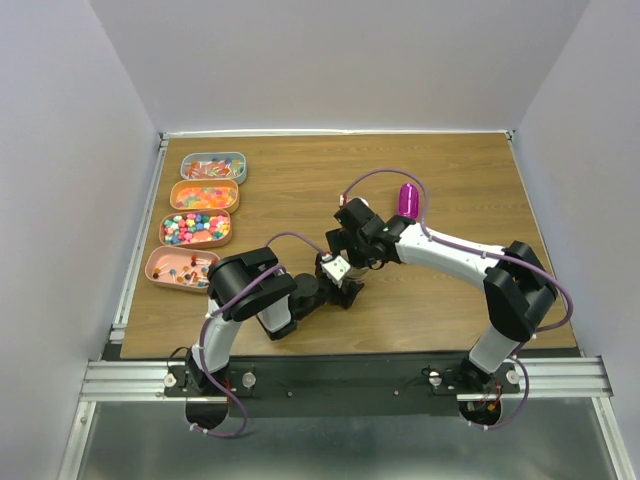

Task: Pack the candies
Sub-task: Screw the bottle lid onto the packing bottle.

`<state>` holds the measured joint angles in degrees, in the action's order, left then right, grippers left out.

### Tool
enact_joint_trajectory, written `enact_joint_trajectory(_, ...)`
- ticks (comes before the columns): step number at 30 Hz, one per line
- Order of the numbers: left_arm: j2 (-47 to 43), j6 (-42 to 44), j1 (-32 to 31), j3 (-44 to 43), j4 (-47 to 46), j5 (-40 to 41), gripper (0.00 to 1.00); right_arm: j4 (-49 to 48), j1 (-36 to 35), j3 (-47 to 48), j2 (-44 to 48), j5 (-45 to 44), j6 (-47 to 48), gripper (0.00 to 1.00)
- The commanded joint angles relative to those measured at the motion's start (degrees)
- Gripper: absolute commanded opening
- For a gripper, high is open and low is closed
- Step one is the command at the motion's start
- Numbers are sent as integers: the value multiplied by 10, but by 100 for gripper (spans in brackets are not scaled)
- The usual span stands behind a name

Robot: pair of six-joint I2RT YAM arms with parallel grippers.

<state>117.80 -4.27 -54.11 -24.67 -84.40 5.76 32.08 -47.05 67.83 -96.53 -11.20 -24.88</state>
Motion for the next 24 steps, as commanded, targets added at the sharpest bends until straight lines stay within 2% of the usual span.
enact_joint_trajectory(1, 15, -3, 8, 19, -351, 22, 63, 43, -6, 16, 8, -20, 14, 100)
enact_joint_trajectory(16, 22, -8, 8, 19, -351, 14, 64, 48, -5, 37, 32, 13, 20, 100)
enact_joint_trajectory(24, 32, -18, 10, 17, -350, 13, 69, 51, -5, 43, 30, 38, 27, 100)
